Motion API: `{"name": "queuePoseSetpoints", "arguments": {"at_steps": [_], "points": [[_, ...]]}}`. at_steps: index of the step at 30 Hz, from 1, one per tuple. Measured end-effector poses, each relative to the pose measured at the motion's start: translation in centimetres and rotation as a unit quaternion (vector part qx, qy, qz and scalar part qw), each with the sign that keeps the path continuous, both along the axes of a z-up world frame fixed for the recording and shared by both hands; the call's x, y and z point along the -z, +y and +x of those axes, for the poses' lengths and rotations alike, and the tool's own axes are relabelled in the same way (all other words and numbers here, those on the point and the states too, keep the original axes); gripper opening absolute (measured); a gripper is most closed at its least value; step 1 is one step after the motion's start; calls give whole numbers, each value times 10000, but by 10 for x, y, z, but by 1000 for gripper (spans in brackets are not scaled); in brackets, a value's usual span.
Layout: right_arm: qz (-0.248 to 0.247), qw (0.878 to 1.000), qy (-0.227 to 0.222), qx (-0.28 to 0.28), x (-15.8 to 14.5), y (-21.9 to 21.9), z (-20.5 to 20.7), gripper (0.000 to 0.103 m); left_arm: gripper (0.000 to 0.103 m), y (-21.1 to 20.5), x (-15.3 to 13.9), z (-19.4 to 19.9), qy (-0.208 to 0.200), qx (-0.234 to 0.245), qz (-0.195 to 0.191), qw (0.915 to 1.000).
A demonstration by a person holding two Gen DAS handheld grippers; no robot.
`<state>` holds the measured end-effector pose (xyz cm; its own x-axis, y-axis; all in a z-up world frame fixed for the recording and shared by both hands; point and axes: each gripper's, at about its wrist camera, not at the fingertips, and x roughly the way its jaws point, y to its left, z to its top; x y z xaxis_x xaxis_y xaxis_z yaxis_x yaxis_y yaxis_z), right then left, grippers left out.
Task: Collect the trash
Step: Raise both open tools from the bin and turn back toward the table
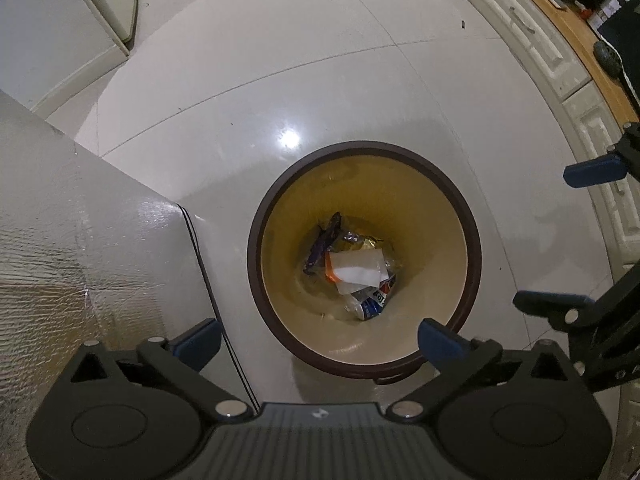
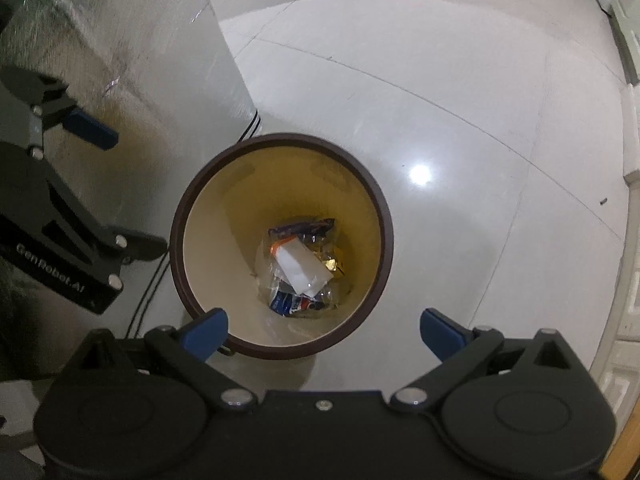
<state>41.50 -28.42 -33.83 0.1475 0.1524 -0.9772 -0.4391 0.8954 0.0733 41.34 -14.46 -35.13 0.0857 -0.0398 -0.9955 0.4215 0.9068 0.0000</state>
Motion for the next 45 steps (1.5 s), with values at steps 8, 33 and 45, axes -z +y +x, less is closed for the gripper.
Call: {"name": "queuePoseSetpoints", "arguments": {"at_steps": [8, 33, 45], "points": [[120, 9992, -277, 244, -27, -11, -1, 103, 103, 5, -22, -5, -125, -153, -28, 9998], [764, 9783, -1656, 980, -147, -46, -38, 103, 103, 24, -142, -38, -1607, -1007, -787, 9787], [1190, 9500, -2690, 1050, -227, -54, -61, 103, 103, 47, -220, -68, -2570, -1499, -1100, 9483]]}}
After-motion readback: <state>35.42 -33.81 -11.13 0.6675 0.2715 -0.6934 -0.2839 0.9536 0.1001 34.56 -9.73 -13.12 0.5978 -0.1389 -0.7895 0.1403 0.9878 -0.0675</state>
